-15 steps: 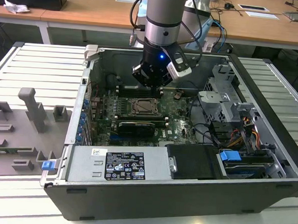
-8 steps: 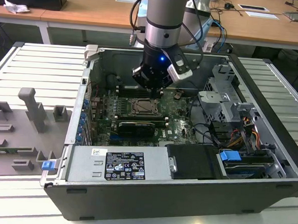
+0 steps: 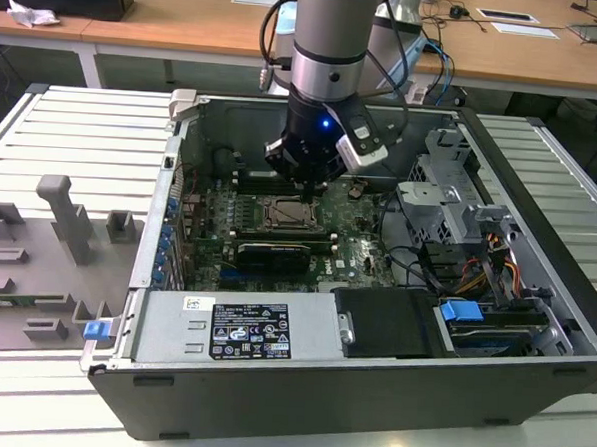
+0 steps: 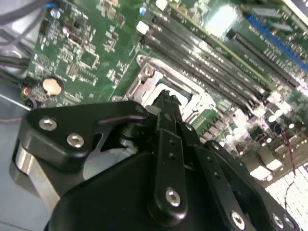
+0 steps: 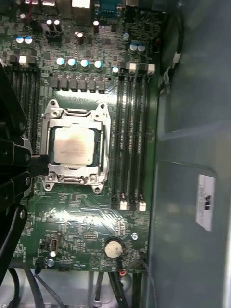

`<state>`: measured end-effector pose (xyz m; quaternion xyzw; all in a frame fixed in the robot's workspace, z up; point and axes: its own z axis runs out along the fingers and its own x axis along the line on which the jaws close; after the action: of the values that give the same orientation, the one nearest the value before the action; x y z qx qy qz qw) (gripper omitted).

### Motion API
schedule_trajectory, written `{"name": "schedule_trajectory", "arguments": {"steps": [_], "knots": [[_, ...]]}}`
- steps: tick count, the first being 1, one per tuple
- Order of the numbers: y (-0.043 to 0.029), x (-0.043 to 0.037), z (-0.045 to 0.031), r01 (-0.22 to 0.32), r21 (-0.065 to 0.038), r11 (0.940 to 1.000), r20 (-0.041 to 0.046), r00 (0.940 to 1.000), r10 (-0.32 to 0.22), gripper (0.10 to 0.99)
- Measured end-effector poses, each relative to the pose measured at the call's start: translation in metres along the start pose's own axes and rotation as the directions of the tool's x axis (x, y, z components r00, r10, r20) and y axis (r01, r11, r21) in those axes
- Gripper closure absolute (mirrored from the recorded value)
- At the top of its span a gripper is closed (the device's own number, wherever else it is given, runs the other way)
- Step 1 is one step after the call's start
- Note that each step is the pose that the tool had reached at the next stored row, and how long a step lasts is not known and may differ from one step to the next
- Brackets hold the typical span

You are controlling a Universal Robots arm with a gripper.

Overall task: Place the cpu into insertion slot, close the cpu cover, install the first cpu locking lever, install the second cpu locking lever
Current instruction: 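Install the second cpu locking lever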

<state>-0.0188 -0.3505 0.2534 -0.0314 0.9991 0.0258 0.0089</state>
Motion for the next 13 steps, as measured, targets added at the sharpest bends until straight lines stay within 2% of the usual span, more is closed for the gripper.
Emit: {"name": "schedule_trajectory", "arguments": {"steps": [2, 5, 7, 9, 10, 13], "knots": [[-0.0082, 0.0005, 0.003, 0.0, -0.007, 1.0, 0.0004, 1.0, 0.0, 0.98], [-0.0113, 0.0058, 0.0068, 0.003, -0.014, 0.9999, 0.0007, 1.0, -0.003, 0.98], [-0.0196, 0.016, 0.0103, 0.006, -0.02, 0.9998, 0.0009, 1.0, -0.006, 0.98], [-0.0208, 0.0212, 0.011, 0.007, -0.023, 0.9997, 0.001, 1.0, -0.007, 0.98], [-0.0207, 0.0277, 0.0121, 0.008, -0.026, 0.9996, 0.0012, 1.0, -0.008, 0.98], [-0.0204, 0.0401, 0.0167, 0.009, -0.029, 0.9995, 0.0014, 1.0, -0.009, 0.98]]}}
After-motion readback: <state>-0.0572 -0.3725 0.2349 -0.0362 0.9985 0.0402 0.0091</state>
